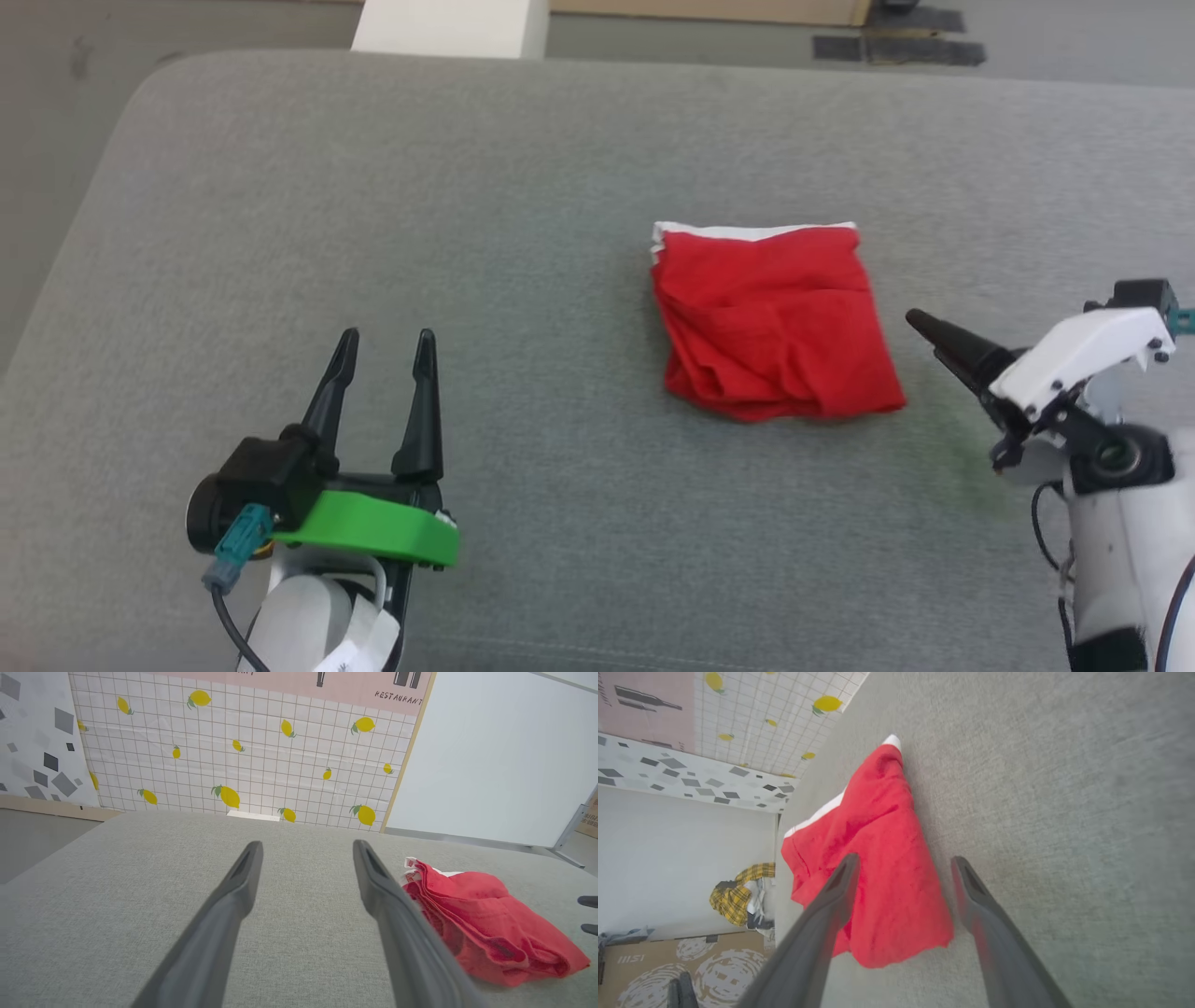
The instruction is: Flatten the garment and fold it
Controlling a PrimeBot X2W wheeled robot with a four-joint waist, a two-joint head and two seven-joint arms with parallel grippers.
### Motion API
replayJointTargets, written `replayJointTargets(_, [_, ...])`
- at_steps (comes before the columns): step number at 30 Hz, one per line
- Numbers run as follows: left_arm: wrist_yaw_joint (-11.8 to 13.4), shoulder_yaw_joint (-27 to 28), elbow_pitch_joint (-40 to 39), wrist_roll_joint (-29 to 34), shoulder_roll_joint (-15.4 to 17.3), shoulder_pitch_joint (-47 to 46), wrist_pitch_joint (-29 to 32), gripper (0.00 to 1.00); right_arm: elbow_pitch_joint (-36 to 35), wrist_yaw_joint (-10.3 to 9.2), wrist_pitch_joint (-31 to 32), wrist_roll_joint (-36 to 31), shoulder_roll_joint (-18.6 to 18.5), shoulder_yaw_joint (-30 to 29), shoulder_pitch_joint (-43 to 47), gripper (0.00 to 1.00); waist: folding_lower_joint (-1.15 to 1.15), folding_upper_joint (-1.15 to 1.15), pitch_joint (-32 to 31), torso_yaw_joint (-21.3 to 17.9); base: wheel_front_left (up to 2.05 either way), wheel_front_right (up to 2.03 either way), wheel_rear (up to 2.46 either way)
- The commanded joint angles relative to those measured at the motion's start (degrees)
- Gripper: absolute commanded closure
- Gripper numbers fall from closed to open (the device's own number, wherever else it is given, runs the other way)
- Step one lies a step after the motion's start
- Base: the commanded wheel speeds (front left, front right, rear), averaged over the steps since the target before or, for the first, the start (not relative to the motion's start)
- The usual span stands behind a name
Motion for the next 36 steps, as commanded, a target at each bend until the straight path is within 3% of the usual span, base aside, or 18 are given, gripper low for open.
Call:
replayJointTargets(1, [0.3, -0.3, -0.3, -0.4, -0.1, -1.1, -0.3, 0.00, 2.0, -0.06, 1.9, -0.4, -0.1, -1.3, -2.4, 0.00, 0.00, 0.00, 3.5, 4.0, 0.00, 0.00, 0.00])
replayJointTargets(12, [1.2, -1.1, -0.7, -1.2, -0.1, -1.6, -0.3, 0.00, 10.6, -0.06, 8.6, -5.9, 0.8, -6.2, -9.5, 0.00, 0.00, 0.00, 4.9, 7.6, 0.00, 0.00, 0.00])
replayJointTargets(13, [1.2, -1.1, -0.7, -1.2, -0.1, -1.6, -0.3, 0.00, 10.7, -0.06, 9.2, -6.1, 1.0, -6.0, -9.8, 0.13, 0.00, 0.00, 4.9, 7.6, 0.00, 0.00, 0.00])
replayJointTargets(14, [1.2, -1.0, -0.7, -1.2, -0.1, -1.5, -0.3, 0.00, 10.7, -0.06, 9.6, -6.3, 1.2, -5.7, -10.0, 0.46, 0.00, 0.00, 4.8, 7.6, 0.00, 0.00, 0.00])
replayJointTargets(16, [1.3, -0.9, -0.7, -1.1, -0.1, -1.5, -0.3, 0.00, 10.1, -0.06, 9.8, -7.0, 1.4, -4.9, -10.2, 0.77, 0.00, 0.00, 4.7, 7.4, 0.00, 0.00, 0.00])
replayJointTargets(17, [1.3, -1.0, -0.7, -1.2, -0.1, -1.5, -0.3, 0.00, 9.7, -0.06, 9.6, -7.6, 1.5, -4.3, -10.2, 1.00, 0.00, 0.00, 4.6, 7.2, 0.00, 0.00, 0.00])
replayJointTargets(24, [1.2, -0.6, -0.9, -0.8, -0.1, -1.4, -0.3, 0.00, 4.8, -0.06, 7.1, -13.9, 0.5, 2.2, -9.8, 1.00, 0.00, 0.00, 3.9, 4.2, 0.00, 0.00, 0.00])
replayJointTargets(30, [0.7, 1.0, -1.3, 0.5, -0.1, -0.9, -0.3, 0.00, 0.3, -0.06, 1.2, -27.7, -6.6, 14.8, -8.6, 1.00, 0.00, 0.00, 3.6, -2.3, 0.00, 0.00, 0.00])
replayJointTargets(36, [-0.5, 0.4, -1.6, 2.6, -0.1, -2.5, -0.3, 0.00, 0.2, -0.06, -2.8, -36.9, -12.0, 20.9, -10.8, 1.00, 0.00, 0.00, 5.7, -9.3, 0.00, 0.00, 0.00])
